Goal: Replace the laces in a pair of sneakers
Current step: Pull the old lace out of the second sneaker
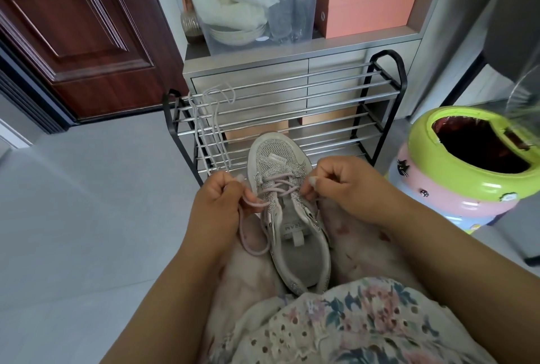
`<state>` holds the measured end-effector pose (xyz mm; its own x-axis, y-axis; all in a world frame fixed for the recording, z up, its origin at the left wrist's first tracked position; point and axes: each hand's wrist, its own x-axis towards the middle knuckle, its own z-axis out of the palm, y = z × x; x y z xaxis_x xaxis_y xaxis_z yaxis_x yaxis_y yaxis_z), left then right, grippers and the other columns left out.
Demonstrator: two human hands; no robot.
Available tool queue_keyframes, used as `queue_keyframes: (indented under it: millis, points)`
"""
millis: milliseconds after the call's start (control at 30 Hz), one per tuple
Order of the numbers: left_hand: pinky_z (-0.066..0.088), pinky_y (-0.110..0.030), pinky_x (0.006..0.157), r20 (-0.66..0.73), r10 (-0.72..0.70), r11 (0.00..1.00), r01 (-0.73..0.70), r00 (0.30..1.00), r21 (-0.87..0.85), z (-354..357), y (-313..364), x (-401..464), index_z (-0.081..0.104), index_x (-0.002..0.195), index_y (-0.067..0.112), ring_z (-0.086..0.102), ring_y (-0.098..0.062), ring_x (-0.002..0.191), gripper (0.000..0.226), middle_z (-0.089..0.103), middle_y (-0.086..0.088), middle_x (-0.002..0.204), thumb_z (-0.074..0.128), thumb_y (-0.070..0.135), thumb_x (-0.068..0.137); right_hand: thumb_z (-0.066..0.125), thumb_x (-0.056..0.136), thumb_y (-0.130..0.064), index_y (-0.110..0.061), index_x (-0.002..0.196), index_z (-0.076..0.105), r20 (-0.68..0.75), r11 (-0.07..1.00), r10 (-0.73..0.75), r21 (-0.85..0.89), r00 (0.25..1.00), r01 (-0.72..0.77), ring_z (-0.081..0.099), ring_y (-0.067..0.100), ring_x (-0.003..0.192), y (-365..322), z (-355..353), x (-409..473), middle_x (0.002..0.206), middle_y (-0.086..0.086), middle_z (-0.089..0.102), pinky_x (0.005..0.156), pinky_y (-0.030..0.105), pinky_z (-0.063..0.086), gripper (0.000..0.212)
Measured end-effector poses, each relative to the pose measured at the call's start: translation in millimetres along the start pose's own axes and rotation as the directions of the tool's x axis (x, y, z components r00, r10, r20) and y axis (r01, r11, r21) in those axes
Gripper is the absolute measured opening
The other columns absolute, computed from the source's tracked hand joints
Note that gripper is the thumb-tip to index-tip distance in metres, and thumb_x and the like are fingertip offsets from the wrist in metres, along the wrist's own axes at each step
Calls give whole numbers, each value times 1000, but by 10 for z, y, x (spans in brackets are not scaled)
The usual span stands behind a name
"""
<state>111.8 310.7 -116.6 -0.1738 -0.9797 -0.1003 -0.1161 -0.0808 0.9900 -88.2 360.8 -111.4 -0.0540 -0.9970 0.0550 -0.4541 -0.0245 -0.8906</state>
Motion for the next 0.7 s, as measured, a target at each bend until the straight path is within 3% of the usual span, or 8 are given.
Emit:
queue_keyframes:
  millis: [133, 200, 300, 367, 433, 500, 567, 700]
  points:
    - [46, -32, 54, 20, 0, 1000, 1, 1000, -25, 37, -38, 22, 41, 67, 12, 50, -16, 45, 29, 48, -3, 50, 43, 5, 95, 61, 73, -6, -17, 59, 45, 13, 999, -41, -28, 999, 42, 69, 12, 72, 3, -22, -40, 74, 6, 70, 70, 40, 52, 24]
    - [46, -34, 56, 59, -12, 995, 18, 998, -98, 59, -29, 16, 37, 70, 12, 46, -14, 40, 29, 41, 0, 45, 42, 8, 99, 64, 70, -15, -18, 62, 48, 33, 996, -57, -66, 998, 59, 64, 15, 67, 5, -23, -54, 71, 4, 66, 63, 35, 48, 18]
    - [50, -38, 63, 96, -32, 987, 46, 995, -151, 60, 0, -4, 37, 72, 10, 46, -11, 37, 29, 39, 1, 44, 42, 12, 100, 71, 79, -18, -18, 67, 56, 0, 988, -71, -135, 998, 70, 48, 3, 55, -5, -7, -57, 63, -8, 58, 56, 19, 39, 19]
    - [51, -34, 62, 121, -53, 989, 69, 991, -131, 52, 58, -27, 44, 70, 9, 49, -15, 41, 31, 45, -4, 47, 43, 18, 100, 69, 82, -23, -19, 68, 58, -65, 985, -62, -162, 996, 50, 47, 1, 55, -27, -2, -40, 61, -11, 57, 57, 19, 39, 18]
    - [50, -22, 54, 107, -38, 999, 35, 994, 38, 32, 113, -49, 55, 68, 4, 56, -16, 50, 43, 58, -11, 55, 40, 28, 101, 67, 84, -26, -21, 68, 60, -133, 986, -47, -164, 990, 24, 49, 0, 56, -32, 1, -6, 61, -12, 58, 60, 21, 41, 18]
    - [44, -12, 51, 71, 47, 964, -64, 996, 256, 5, 129, -57, 62, 63, 5, 59, -7, 56, 54, 68, -3, 64, 38, 36, 100, 65, 85, -28, -25, 69, 61, -159, 984, -34, -179, 987, 5, 51, 0, 58, -45, 4, 17, 62, -12, 60, 62, 22, 42, 17]
    - [40, -12, 52, 37, 142, 907, -145, 989, 395, -21, 127, -57, 63, 60, 13, 57, 2, 56, 48, 67, 11, 63, 43, 35, 98, 63, 87, -30, -28, 71, 62, -142, 979, -22, -206, 990, -8, 53, 1, 61, -60, 13, 17, 66, -11, 62, 64, 24, 43, 15]
    - [44, -21, 65, 36, 179, 870, -175, 983, 461, 5, 92, -57, 57, 77, 23, 58, 3, 73, 25, 66, 11, 78, 46, 34, 97, 59, 89, -34, -29, 81, 64, -59, 965, 17, -262, 998, -32, 53, 0, 65, -79, 50, 0, 71, -11, 63, 63, 20, 41, 11]
